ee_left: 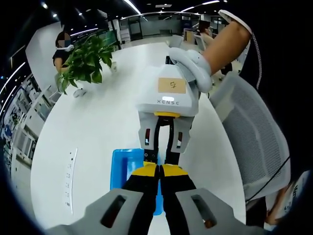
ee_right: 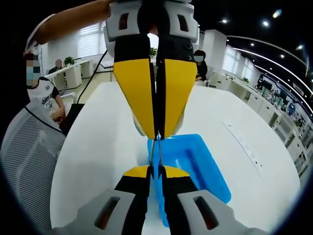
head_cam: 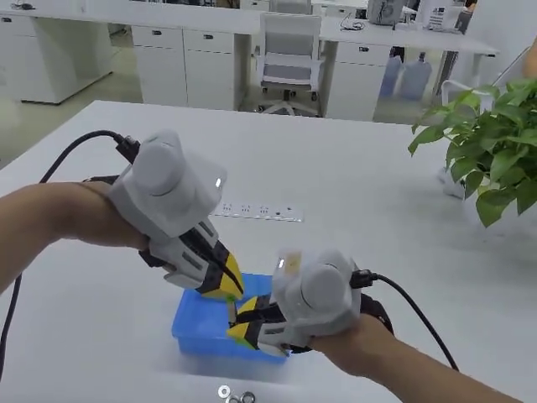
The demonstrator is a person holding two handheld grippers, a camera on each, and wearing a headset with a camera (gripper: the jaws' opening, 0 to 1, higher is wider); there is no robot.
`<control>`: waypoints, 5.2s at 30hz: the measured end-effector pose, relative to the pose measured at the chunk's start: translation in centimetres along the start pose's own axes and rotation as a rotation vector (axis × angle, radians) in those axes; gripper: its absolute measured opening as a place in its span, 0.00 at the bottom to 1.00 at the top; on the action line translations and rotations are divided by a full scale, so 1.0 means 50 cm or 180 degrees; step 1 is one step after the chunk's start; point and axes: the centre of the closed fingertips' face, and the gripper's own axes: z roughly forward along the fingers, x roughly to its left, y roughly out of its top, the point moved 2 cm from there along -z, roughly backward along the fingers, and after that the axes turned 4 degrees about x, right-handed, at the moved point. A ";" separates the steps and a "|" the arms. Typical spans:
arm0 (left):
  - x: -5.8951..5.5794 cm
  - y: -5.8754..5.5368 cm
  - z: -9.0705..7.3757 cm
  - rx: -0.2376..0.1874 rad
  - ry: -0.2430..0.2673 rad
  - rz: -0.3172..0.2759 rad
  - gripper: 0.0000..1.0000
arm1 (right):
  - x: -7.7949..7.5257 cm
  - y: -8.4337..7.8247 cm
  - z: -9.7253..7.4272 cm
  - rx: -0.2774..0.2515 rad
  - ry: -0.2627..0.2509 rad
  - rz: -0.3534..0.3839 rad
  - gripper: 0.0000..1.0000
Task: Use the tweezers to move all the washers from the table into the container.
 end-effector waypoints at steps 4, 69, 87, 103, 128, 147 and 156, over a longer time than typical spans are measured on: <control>-0.008 -0.002 0.001 -0.0005 0.0001 0.0000 0.05 | 0.010 -0.002 0.000 -0.0011 -0.0002 0.0000 0.11; -0.091 -0.075 0.074 0.0077 -0.0255 -0.0175 0.05 | 0.103 -0.071 0.068 0.0105 0.0024 0.0009 0.11; -0.078 -0.070 0.083 0.0083 -0.0295 -0.0177 0.05 | 0.095 -0.082 0.069 0.0124 0.0018 0.0086 0.11; -0.075 -0.069 0.086 0.0108 -0.0342 -0.0155 0.05 | 0.094 -0.083 0.068 0.0131 0.0033 0.0244 0.09; -0.074 -0.033 0.053 0.0089 -0.0316 -0.0119 0.05 | 0.086 -0.055 0.029 0.0064 -0.0026 0.0235 0.09; -0.045 0.011 0.009 0.0005 -0.0252 -0.0064 0.05 | 0.050 -0.013 -0.016 0.0069 -0.0094 0.0173 0.09; -0.018 0.019 -0.011 -0.0006 -0.0182 -0.0015 0.05 | 0.019 0.004 -0.025 0.0025 -0.0134 0.0154 0.09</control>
